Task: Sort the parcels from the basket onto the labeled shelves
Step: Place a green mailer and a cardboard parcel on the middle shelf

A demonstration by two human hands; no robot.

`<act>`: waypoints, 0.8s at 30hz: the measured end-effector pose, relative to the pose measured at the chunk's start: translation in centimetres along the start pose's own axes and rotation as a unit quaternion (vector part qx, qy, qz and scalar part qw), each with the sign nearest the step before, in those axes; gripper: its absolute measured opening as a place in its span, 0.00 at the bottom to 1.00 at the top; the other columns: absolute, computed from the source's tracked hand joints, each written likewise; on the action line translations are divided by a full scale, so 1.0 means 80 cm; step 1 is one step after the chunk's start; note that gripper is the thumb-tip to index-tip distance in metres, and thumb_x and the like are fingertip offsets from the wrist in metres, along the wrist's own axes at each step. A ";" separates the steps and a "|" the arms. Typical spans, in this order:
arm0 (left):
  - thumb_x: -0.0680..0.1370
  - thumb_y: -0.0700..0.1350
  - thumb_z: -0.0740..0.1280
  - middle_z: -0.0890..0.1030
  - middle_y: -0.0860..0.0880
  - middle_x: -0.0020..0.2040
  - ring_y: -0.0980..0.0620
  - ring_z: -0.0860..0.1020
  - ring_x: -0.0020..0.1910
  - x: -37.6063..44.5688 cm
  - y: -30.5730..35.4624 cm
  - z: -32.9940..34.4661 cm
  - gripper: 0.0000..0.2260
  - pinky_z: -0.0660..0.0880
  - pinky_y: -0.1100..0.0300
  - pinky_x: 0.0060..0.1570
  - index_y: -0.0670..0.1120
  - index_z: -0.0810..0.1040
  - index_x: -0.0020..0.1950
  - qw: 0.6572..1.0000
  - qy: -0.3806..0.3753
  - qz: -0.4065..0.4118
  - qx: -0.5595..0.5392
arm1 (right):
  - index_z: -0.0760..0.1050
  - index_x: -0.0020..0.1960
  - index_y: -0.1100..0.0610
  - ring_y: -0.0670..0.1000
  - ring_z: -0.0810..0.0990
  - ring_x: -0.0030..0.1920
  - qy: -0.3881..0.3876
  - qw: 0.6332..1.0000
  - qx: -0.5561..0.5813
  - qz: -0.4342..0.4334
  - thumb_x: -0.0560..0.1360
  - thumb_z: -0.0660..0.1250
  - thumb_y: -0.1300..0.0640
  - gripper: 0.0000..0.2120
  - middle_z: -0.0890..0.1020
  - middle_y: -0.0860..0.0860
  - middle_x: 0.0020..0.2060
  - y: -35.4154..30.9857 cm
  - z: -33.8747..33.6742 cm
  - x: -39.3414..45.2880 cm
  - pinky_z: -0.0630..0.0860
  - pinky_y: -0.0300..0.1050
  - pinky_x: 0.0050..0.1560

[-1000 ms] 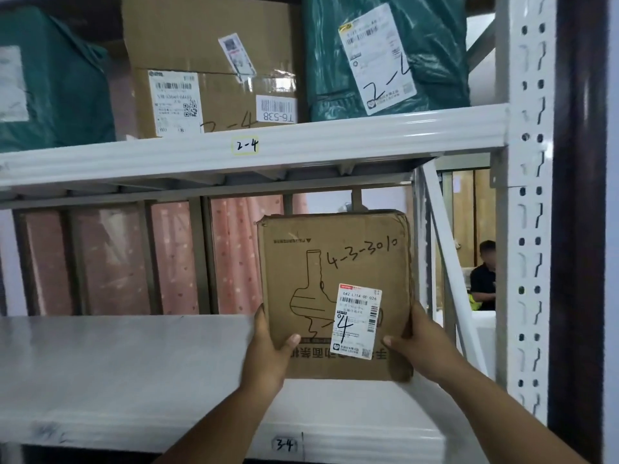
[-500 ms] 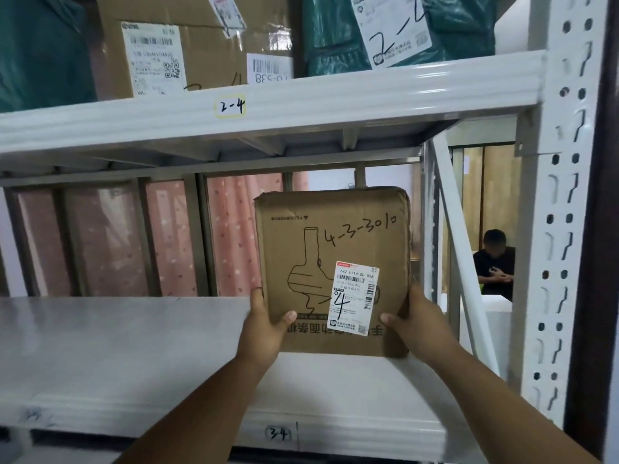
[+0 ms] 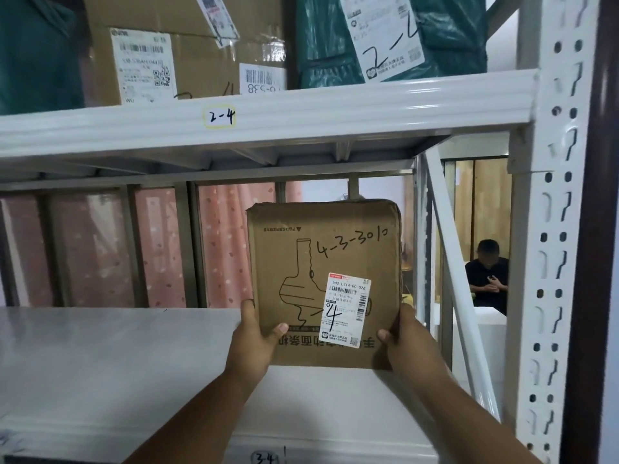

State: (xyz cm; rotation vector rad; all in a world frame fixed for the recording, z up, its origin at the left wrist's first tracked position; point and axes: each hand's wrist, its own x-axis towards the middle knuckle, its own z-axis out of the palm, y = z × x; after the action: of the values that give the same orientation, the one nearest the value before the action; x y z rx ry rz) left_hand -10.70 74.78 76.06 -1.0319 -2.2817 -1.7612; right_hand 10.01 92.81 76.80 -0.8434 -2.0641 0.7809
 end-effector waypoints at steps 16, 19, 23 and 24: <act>0.81 0.44 0.72 0.80 0.47 0.69 0.42 0.80 0.66 -0.012 0.006 -0.013 0.27 0.78 0.43 0.67 0.54 0.61 0.75 0.998 -0.018 -0.022 0.052 | 0.68 0.65 0.47 0.56 0.83 0.59 0.039 0.999 -0.004 -0.016 0.80 0.69 0.52 0.16 0.84 0.49 0.59 0.007 0.009 -0.008 0.81 0.58 0.57; 0.80 0.47 0.72 0.82 0.47 0.65 0.43 0.82 0.61 -0.011 -0.006 -0.022 0.27 0.80 0.42 0.63 0.56 0.62 0.75 0.995 -0.025 -0.022 0.095 | 0.66 0.66 0.47 0.56 0.83 0.59 0.053 0.999 0.007 -0.004 0.79 0.71 0.54 0.19 0.83 0.49 0.60 0.002 0.008 -0.017 0.81 0.58 0.58; 0.79 0.48 0.74 0.81 0.47 0.66 0.43 0.80 0.64 -0.021 -0.008 -0.051 0.28 0.77 0.52 0.62 0.50 0.67 0.76 0.989 -0.050 -0.038 0.136 | 0.60 0.75 0.49 0.63 0.77 0.66 0.113 0.992 -0.054 0.001 0.74 0.76 0.51 0.36 0.71 0.56 0.71 -0.011 0.008 -0.034 0.78 0.64 0.63; 0.79 0.49 0.74 0.79 0.45 0.69 0.42 0.79 0.66 -0.021 -0.009 -0.062 0.30 0.76 0.55 0.60 0.49 0.67 0.78 0.986 -0.059 -0.044 0.149 | 0.60 0.76 0.53 0.65 0.74 0.68 0.140 0.988 -0.068 0.006 0.73 0.77 0.50 0.39 0.68 0.58 0.72 -0.016 0.006 -0.038 0.76 0.65 0.65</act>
State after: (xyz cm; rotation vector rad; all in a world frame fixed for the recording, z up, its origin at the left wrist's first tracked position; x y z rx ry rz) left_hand -11.44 69.56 76.38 -1.0146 -2.5967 -1.3572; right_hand 10.70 89.59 76.24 -0.9818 -1.8776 0.4992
